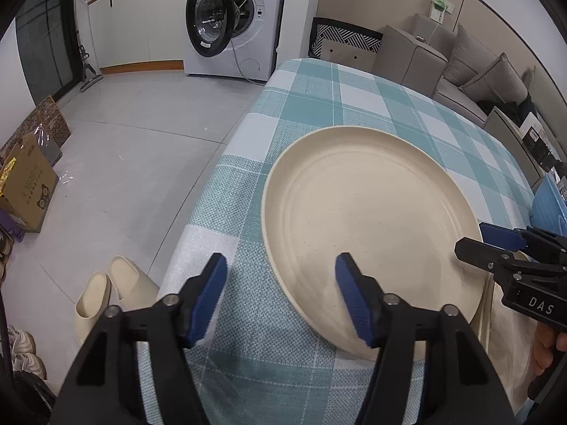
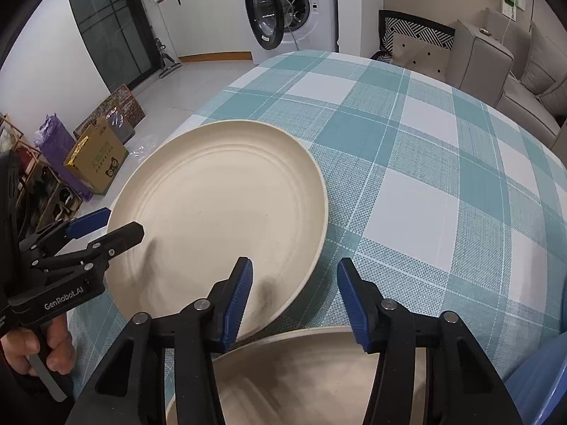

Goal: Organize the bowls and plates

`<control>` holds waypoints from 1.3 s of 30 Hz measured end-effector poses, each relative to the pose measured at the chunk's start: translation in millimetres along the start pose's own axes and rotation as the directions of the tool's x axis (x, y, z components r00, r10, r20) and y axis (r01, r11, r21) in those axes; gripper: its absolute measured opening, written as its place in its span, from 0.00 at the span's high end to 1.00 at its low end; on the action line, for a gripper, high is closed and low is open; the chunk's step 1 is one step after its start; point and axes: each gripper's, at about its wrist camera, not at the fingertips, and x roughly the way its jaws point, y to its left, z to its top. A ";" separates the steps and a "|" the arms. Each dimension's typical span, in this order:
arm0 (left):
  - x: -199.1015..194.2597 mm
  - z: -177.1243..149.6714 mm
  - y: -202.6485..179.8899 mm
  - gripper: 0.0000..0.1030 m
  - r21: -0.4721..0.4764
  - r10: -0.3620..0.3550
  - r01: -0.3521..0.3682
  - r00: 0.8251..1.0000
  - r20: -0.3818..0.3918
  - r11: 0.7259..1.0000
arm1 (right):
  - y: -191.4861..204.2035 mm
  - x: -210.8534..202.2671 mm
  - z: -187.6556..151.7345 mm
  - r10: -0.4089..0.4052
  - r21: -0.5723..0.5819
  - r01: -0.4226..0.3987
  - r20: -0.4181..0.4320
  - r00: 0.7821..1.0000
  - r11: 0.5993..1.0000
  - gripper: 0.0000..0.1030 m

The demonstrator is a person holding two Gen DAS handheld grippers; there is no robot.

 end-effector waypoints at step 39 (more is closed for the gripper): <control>-12.0 -1.3 -8.6 0.81 0.017 -0.039 0.039 0.998 0.048 0.999 | 23.8 -15.3 -4.6 -0.126 -0.127 0.138 0.100 0.987 0.982 0.79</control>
